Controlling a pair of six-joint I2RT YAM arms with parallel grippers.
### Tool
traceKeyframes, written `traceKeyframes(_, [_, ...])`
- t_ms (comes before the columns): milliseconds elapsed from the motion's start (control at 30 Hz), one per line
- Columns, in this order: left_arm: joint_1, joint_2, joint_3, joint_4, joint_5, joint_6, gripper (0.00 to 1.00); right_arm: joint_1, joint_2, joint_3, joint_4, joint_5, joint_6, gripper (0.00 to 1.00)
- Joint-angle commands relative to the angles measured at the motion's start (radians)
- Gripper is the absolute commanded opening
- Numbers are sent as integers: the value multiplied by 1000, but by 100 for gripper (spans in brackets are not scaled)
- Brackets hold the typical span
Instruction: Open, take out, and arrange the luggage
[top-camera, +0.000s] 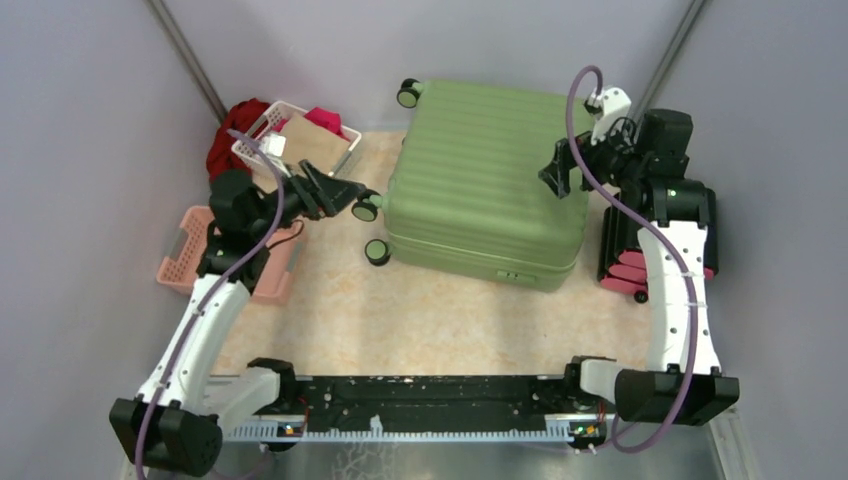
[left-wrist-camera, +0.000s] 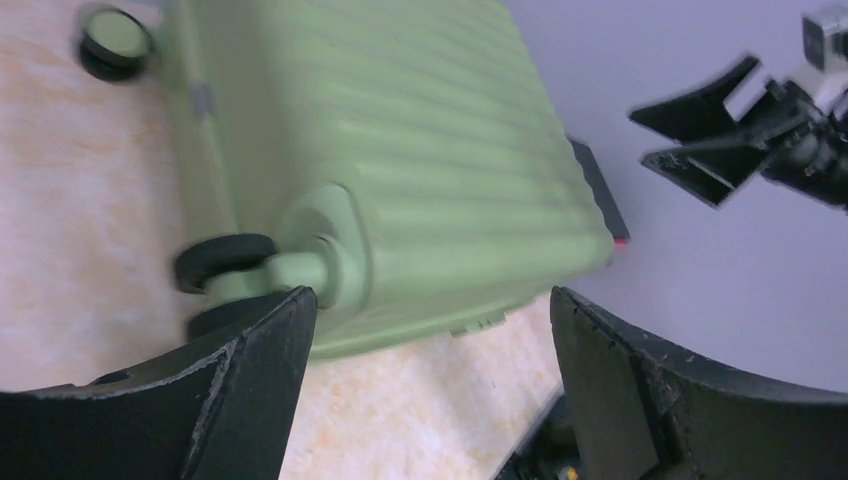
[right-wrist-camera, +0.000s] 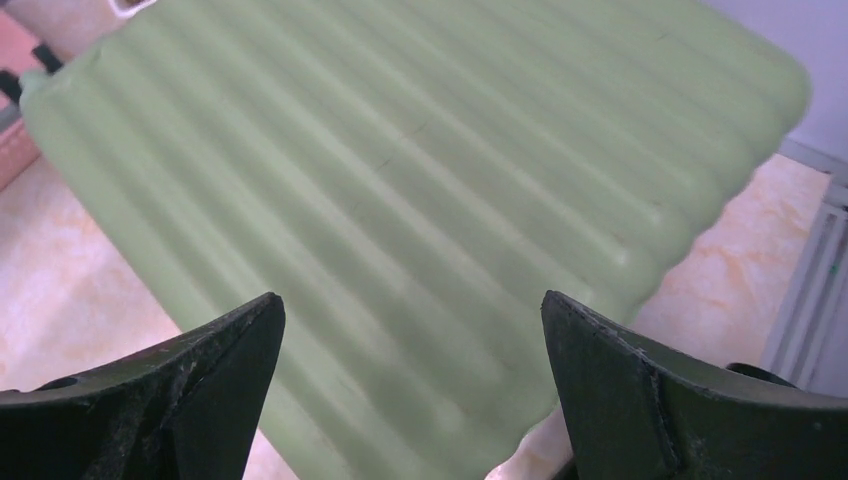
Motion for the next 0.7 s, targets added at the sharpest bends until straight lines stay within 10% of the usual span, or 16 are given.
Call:
traceKeyframes(0, [-202,48,73,-51,-128,87,92,13,-25,-43,-11,-160,-115,99])
traceKeyframes(167, [-441,57,36,-97,-335,157,93,7,-54,-71,-10,-200,-114,99])
traceKeyframes(433, [-482,-66,-201,50,-420,104,82,-212,-38,-50,1,-308,-3,93])
traceKeyframes(667, [-482,29,-131,-120,-580,183,46,-238,-10,-114,-27,-59,-119,52])
